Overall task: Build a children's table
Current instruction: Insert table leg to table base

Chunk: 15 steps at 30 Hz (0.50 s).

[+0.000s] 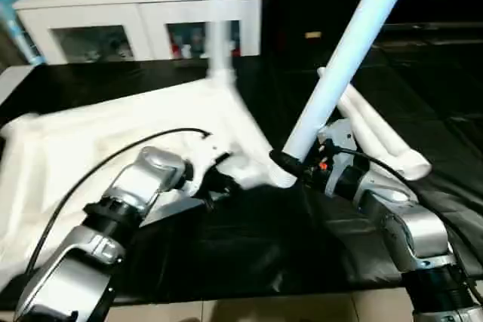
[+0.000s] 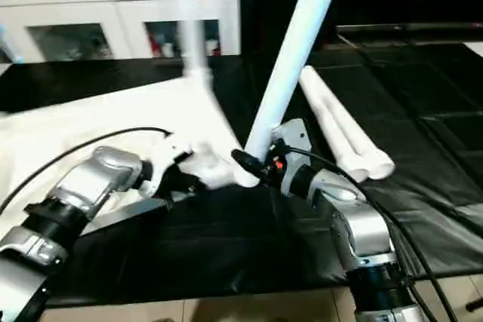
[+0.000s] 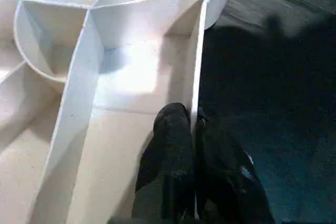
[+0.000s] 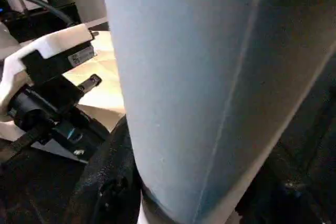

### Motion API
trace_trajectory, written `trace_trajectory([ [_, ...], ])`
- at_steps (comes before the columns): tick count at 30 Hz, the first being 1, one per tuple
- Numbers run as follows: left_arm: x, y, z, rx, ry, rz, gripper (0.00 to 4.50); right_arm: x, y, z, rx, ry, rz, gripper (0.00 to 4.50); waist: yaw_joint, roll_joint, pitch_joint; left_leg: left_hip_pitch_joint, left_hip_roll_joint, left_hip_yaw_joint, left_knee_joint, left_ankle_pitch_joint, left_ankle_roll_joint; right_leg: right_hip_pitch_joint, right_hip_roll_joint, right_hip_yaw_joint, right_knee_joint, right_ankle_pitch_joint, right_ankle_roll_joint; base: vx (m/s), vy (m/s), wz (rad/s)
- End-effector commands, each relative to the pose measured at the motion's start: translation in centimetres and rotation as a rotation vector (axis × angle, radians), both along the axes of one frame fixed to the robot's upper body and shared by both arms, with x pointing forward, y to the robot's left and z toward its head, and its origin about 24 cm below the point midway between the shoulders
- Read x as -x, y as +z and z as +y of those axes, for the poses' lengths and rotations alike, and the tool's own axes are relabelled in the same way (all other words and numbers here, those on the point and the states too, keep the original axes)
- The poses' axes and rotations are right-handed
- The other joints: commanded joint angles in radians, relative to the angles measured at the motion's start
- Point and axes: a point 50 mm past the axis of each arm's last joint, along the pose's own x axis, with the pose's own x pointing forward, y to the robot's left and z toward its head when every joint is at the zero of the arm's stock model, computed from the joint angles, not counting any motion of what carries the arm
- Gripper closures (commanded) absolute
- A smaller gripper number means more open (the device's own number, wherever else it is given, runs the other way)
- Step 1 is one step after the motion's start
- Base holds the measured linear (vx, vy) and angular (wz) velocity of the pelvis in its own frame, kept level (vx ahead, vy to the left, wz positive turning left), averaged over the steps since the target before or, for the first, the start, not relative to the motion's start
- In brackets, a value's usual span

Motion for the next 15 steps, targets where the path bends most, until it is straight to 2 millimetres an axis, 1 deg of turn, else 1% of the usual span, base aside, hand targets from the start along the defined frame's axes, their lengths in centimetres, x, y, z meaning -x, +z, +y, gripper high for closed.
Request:
trace_trajectory([
  [1,0.2,-0.4,0.8,0.011,0.068,0.015,4.5,-0.1,0.6,0.1,-0.018,0.0,-0.018,2.58,0.01,-0.005,-0.07,0.0,0.021,-0.016,-0.062,-0.208,0.023,0.056,-0.071,0.04,-0.099,-0.335,-0.149,0.0,0.0,0.0],
  [4,0.7,-0.4,0.4,0.02,0.001,-0.014,4.5,-0.1,0.6,0.2,-0.017,0.003,-0.018,2.58,0.01,-0.003,-0.07,0.003,0.025,-0.016,-0.064,-0.208,0.029,0.052,-0.071,0.041,-0.098,-0.302,-0.164,0.0,0.0,0.0],
  [5,1.3,-0.5,0.1,0.012,-0.083,-0.053,4.5,-0.1,0.5,0.3,-0.014,0.01,-0.019,2.58,0.012,-0.002,-0.073,0.001,0.028,-0.019,-0.066,-0.201,0.031,0.055,-0.074,0.042,-0.094,-0.261,-0.174,0.0,0.0,0.0],
  [6,1.5,-0.5,0.1,0.001,-0.113,-0.069,4.5,-0.2,0.6,0.3,-0.013,0.011,-0.02,2.58,0.008,-0.001,-0.073,-0.001,0.028,-0.017,-0.067,-0.197,0.031,0.057,-0.073,0.043,-0.092,-0.246,-0.177,0.0,0.0,0.0],
  [7,1.7,-0.6,0.1,-0.011,-0.149,-0.088,4.5,-0.2,0.6,0.4,-0.013,0.011,-0.022,2.58,0.01,0.001,-0.074,0.003,0.029,-0.016,-0.065,-0.194,0.034,0.053,-0.073,0.044,-0.091,-0.226,-0.181,0.0,0.0,0.0],
  [8,1.8,-0.6,0.1,-0.018,-0.169,-0.099,4.5,-0.2,0.6,0.4,-0.013,0.011,-0.023,2.58,0.011,0.001,-0.074,0.003,0.03,-0.017,-0.066,-0.195,0.035,0.053,-0.074,0.044,-0.091,-0.219,-0.183,0.0,0.0,0.0],
  [9,1.9,-0.5,0.0,-0.025,-0.194,-0.124,4.5,-0.2,0.6,0.3,-0.013,0.01,-0.025,2.58,0.013,0.004,-0.074,0.003,0.029,-0.015,-0.066,-0.192,0.033,0.053,-0.072,0.044,-0.089,-0.206,-0.186,0.0,0.0,0.0],
  [10,2.0,-0.5,0.0,-0.028,-0.208,-0.14,4.5,-0.2,0.7,0.3,-0.012,0.01,-0.027,2.58,0.015,0.004,-0.074,0.004,0.029,-0.015,-0.066,-0.194,0.034,0.052,-0.073,0.044,-0.091,-0.206,-0.186,0.0,0.0,0.0],
  [11,1.8,-0.2,-0.2,-0.003,-0.199,-0.146,4.5,-0.2,0.7,0.2,-0.013,0.006,-0.028,2.58,0.018,0.0,-0.072,0.006,0.029,-0.013,-0.067,-0.202,0.029,0.052,-0.074,0.044,-0.092,-0.219,-0.184,0.0,0.0,0.0],
  [12,1.7,0.0,-0.3,0.026,-0.196,-0.14,4.5,-0.2,0.6,0.2,-0.013,0.005,-0.028,2.58,0.022,0.001,-0.071,0.009,0.03,-0.012,-0.067,-0.21,0.024,0.051,-0.075,0.045,-0.093,-0.239,-0.183,0.0,0.0,0.0],
  [14,1.7,0.2,-0.4,0.041,-0.196,-0.137,4.5,-0.2,0.6,0.2,-0.013,0.004,-0.028,2.58,0.023,0.0,-0.071,0.007,0.03,-0.012,-0.069,-0.21,0.02,0.052,-0.076,0.045,-0.092,-0.25,-0.178,0.0,0.0,0.0],
  [15,1.7,0.3,-0.5,0.054,-0.202,-0.134,4.22,-0.2,0.6,0.2,-0.011,0.005,-0.028,2.58,0.025,0.0,-0.07,0.007,0.03,-0.013,-0.069,-0.212,0.017,0.051,-0.076,0.045,-0.093,-0.257,-0.174,0.0,0.0,0.0],
])
